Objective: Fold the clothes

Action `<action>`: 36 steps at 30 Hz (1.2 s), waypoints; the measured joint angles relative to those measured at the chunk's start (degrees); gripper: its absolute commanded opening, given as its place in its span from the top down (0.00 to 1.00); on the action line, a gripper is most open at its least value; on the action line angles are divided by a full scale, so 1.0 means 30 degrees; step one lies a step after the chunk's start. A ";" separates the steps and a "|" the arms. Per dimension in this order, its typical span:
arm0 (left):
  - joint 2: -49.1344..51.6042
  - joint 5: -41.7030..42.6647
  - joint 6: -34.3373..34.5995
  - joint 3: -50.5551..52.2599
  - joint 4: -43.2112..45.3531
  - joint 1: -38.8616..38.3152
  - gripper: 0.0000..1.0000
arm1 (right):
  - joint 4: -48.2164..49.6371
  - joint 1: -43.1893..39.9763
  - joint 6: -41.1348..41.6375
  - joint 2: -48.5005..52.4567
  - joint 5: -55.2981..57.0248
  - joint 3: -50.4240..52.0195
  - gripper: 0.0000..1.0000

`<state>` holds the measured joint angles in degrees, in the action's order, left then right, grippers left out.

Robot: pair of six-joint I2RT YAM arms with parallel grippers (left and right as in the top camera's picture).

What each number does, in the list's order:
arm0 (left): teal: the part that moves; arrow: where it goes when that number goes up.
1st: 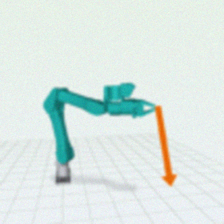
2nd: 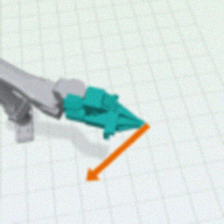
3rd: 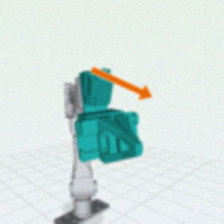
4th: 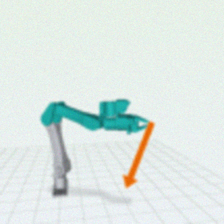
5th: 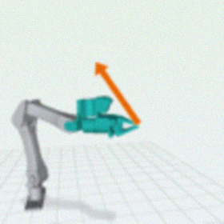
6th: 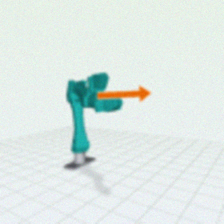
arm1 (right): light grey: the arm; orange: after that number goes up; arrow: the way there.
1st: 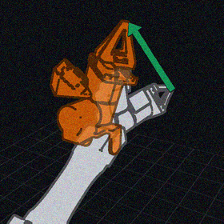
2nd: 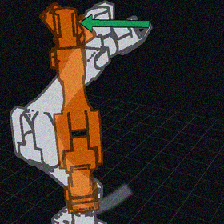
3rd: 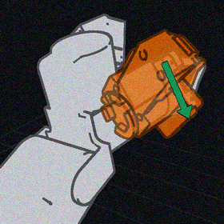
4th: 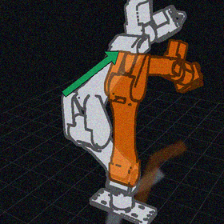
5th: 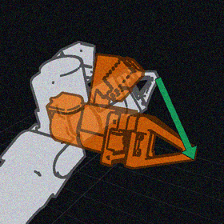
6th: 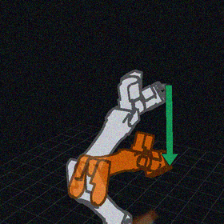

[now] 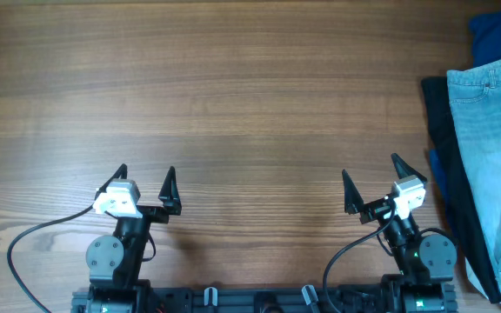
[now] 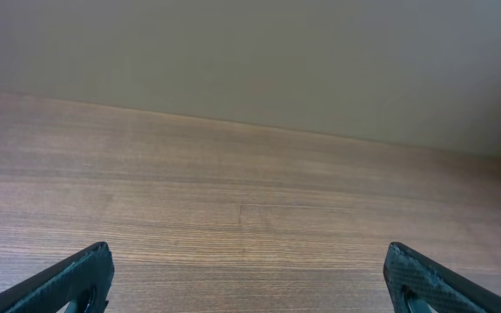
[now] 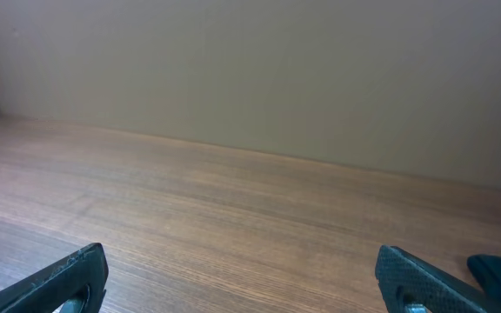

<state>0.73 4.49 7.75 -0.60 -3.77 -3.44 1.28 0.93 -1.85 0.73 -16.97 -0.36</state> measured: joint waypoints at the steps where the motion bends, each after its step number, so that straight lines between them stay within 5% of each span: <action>1: 0.0000 0.0000 0.0000 0.0000 0.0000 0.0000 0.00 | 0.0000 0.0000 0.0058 0.0000 0.0007 0.0000 0.00; 18: 0.2681 0.0022 0.1770 -0.1778 -0.1304 0.0000 0.00 | -0.0299 0.0000 0.0838 0.4583 0.0627 -0.2499 0.00; 24: 0.6827 0.0022 0.1872 -0.6142 -0.3475 0.0000 0.00 | -0.3650 0.0000 0.0947 0.8706 0.1005 -0.7118 0.00; 31: 1.2728 0.0109 0.1989 -1.2968 -0.9821 0.0000 0.00 | -1.0666 0.0000 0.1035 1.4681 0.1406 -1.4251 0.00; 36: 1.5875 0.0168 0.2047 -1.6772 -1.3100 0.0000 0.00 | -1.1985 0.0000 0.1035 1.7493 0.1472 -1.7609 0.00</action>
<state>48.36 4.99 13.89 -50.92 -43.07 -3.44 -34.68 0.93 1.26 53.21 -12.56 -53.19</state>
